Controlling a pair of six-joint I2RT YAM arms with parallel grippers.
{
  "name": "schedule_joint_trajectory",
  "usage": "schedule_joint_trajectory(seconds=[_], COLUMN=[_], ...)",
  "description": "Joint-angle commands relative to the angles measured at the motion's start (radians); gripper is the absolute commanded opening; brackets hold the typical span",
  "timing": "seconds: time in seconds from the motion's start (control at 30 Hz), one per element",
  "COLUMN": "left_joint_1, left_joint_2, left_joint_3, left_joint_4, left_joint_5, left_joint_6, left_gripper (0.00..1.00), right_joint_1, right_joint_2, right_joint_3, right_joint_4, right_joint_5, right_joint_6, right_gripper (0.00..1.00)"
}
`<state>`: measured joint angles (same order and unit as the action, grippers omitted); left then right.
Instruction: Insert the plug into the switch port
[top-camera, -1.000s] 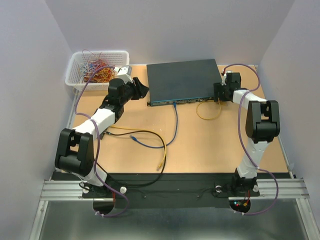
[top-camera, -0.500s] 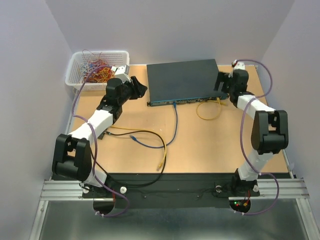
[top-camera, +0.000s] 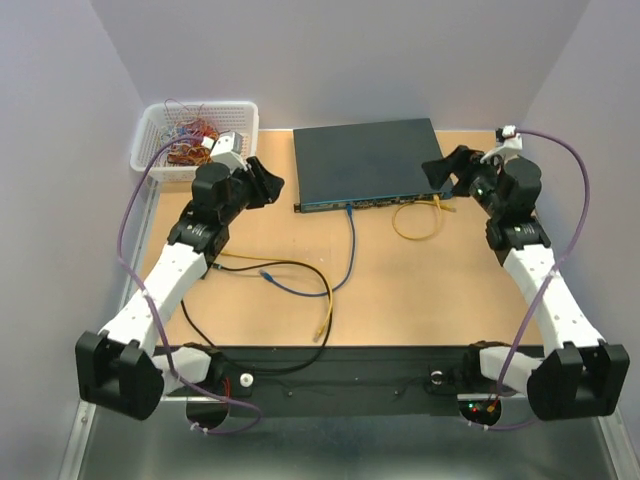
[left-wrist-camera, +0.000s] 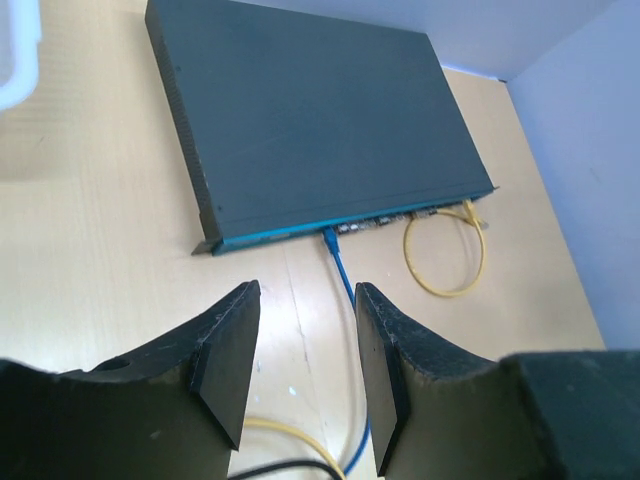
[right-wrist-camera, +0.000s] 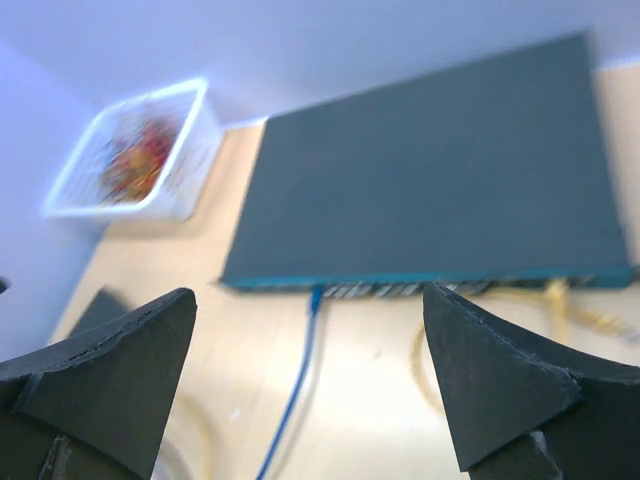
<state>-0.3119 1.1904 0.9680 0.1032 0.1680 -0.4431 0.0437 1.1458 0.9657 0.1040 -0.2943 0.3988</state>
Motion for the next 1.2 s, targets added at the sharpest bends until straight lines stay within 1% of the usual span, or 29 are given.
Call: schedule_joint_trajectory(seconds=[0.0, 0.07, 0.13, 0.17, 0.23, 0.27, 0.3, 0.33, 0.37, 0.4, 0.43, 0.47, 0.6, 0.67, 0.73, 0.8, 0.83, 0.9, 0.97, 1.07, 1.17], left_joint_1=[-0.041, -0.055, -0.072, -0.081, -0.087, -0.09, -0.09, -0.09, -0.09, -0.09, -0.09, -0.09, -0.09, -0.09, -0.09, -0.09, -0.09, -0.09, -0.09, -0.101, -0.131], left_joint_2=[-0.136, -0.176, -0.241, -0.283, -0.336, -0.392, -0.393, -0.435, -0.448, -0.456, -0.463, -0.468, -0.564, -0.584, -0.597, -0.629, -0.643, -0.681, -0.713, -0.778, -0.842], left_joint_3=[0.069, 0.071, 0.063, 0.064, 0.066, 0.061, 0.066, 0.075, 0.087, 0.122, 0.141, 0.174, 0.216, 0.244, 0.3, 0.337, 0.342, 0.354, 0.345, 0.318, 0.281], left_joint_4=[-0.21, -0.316, -0.385, -0.46, -0.557, -0.583, -0.608, -0.637, -0.698, -0.729, -0.79, -0.816, -0.901, -0.977, -1.048, -1.155, -1.155, -1.209, -1.223, -1.215, -1.211], left_joint_5=[-0.077, -0.11, -0.195, -0.276, -0.355, -0.434, -0.477, -0.516, -0.547, -0.585, -0.596, -0.596, -0.517, -0.504, -0.539, -0.607, -0.623, -0.671, -0.682, -0.648, -0.61], left_joint_6=[0.018, 0.029, 0.023, -0.009, -0.035, -0.051, -0.061, -0.083, -0.088, -0.088, -0.086, -0.085, -0.105, -0.108, -0.106, -0.098, -0.089, -0.063, -0.019, 0.006, 0.01], left_gripper=[0.54, 0.54, 0.54, 0.52, 0.51, 0.51, 0.51, 0.51, 0.52, 0.52, 0.54, 0.54, 0.54, 0.56, 0.56, 0.57, 0.58, 0.6, 0.61, 0.63, 0.64], right_joint_1=[0.013, 0.015, 0.021, 0.025, 0.028, 0.03, 0.03, 0.03, 0.031, 0.031, 0.031, 0.031, 0.033, 0.032, 0.033, 0.033, 0.033, 0.033, 0.033, 0.033, 0.033], right_joint_2=[-0.086, -0.107, -0.127, -0.133, -0.142, -0.141, -0.138, -0.133, -0.126, -0.121, -0.117, -0.109, -0.104, -0.106, -0.115, -0.129, -0.129, -0.142, -0.181, -0.242, -0.273], right_joint_3=[-0.019, -0.027, -0.028, -0.024, -0.016, -0.007, 0.002, 0.019, 0.027, 0.036, 0.048, 0.056, 0.074, 0.07, 0.058, 0.044, 0.041, 0.035, 0.025, 0.027, 0.019], right_joint_4=[-0.203, -0.254, -0.344, -0.409, -0.469, -0.533, -0.562, -0.587, -0.61, -0.653, -0.67, -0.709, -0.78, -0.797, -0.808, -0.814, -0.819, -0.833, -0.833, -0.826, -0.831], right_joint_5=[-0.167, -0.244, -0.267, -0.276, -0.249, -0.214, -0.198, -0.183, -0.171, -0.158, -0.157, -0.154, -0.151, -0.14, -0.14, -0.151, -0.151, -0.144, -0.146, -0.169, -0.141], right_joint_6=[0.133, 0.155, 0.176, 0.17, 0.17, 0.157, 0.156, 0.146, 0.138, 0.129, 0.115, 0.11, 0.084, 0.072, 0.052, 0.022, 0.014, -0.008, -0.02, -0.034, -0.038], right_gripper=[1.0, 1.0, 1.0, 1.0, 1.0, 1.0, 1.0, 1.0, 1.0, 1.0, 1.0, 1.0, 1.0, 1.0, 1.0, 1.0, 1.0, 1.0, 1.0, 1.0, 1.0])
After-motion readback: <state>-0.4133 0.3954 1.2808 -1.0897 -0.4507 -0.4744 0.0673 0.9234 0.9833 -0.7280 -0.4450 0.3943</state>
